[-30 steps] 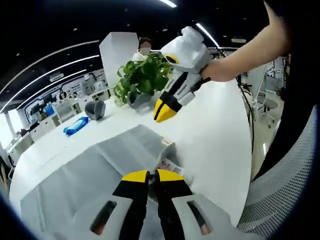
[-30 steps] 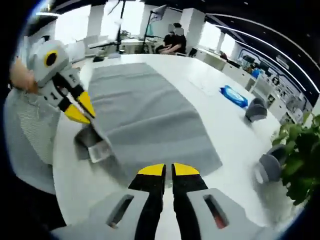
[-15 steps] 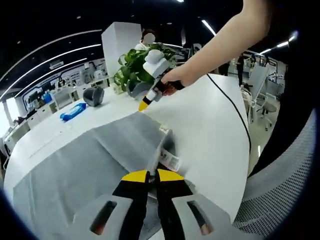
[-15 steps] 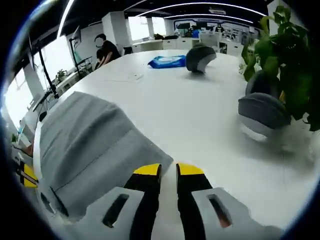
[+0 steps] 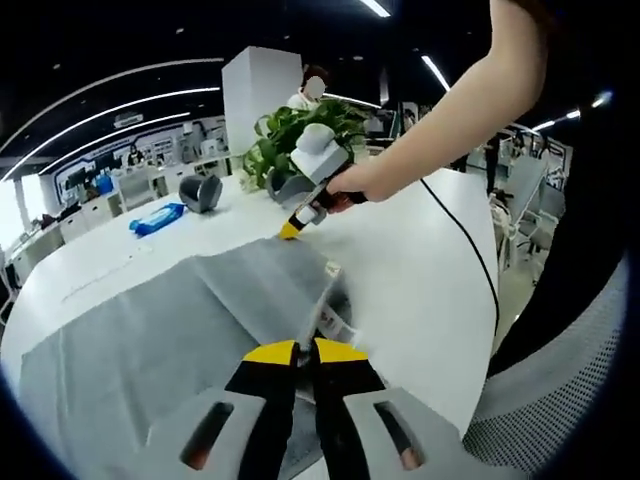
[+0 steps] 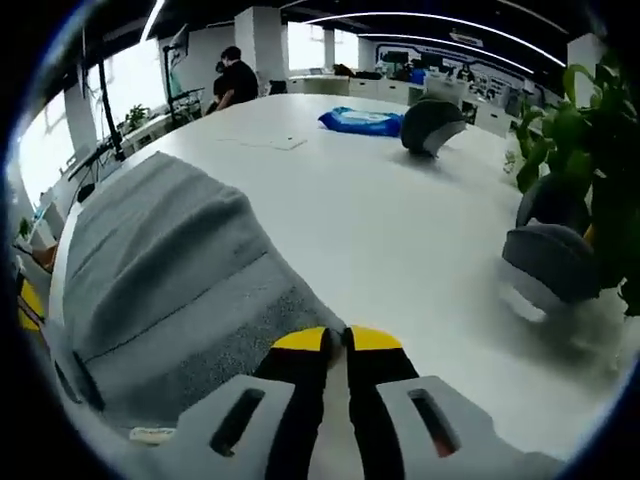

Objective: Fold the towel on the table until its edges align and the towel forms a compact rectangular stack.

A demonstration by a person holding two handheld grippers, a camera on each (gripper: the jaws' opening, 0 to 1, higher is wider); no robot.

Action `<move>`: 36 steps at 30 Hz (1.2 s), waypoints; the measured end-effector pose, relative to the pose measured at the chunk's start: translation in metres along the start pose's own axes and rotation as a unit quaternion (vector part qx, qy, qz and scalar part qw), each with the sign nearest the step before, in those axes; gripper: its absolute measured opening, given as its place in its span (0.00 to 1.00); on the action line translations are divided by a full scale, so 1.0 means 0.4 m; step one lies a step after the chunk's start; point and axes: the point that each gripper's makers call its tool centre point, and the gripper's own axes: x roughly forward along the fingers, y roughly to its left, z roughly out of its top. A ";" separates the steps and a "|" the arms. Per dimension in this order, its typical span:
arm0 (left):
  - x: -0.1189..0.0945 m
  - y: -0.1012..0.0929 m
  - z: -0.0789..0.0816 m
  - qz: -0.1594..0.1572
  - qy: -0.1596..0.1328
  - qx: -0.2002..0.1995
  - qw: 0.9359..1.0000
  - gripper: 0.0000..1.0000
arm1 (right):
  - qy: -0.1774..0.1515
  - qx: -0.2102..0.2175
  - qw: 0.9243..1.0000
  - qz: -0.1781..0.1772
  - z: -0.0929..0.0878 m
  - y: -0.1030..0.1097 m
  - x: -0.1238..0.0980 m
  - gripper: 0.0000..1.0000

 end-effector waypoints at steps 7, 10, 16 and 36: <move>-0.038 -0.020 0.075 0.010 -0.026 -0.011 1.000 0.05 | -0.043 0.013 0.997 0.056 0.069 0.011 -0.068 0.04; -0.063 -0.043 0.116 0.003 -0.064 -0.065 0.996 0.05 | -0.058 -0.010 0.997 0.054 0.101 0.004 -0.105 0.04; -0.110 -0.043 0.160 0.038 -0.090 -0.094 0.991 0.05 | -0.090 -0.021 0.994 0.050 0.149 -0.031 -0.157 0.04; -0.166 -0.256 0.407 0.029 -0.162 -0.100 0.981 0.05 | -0.141 -0.109 0.978 0.109 0.316 -0.043 -0.272 0.04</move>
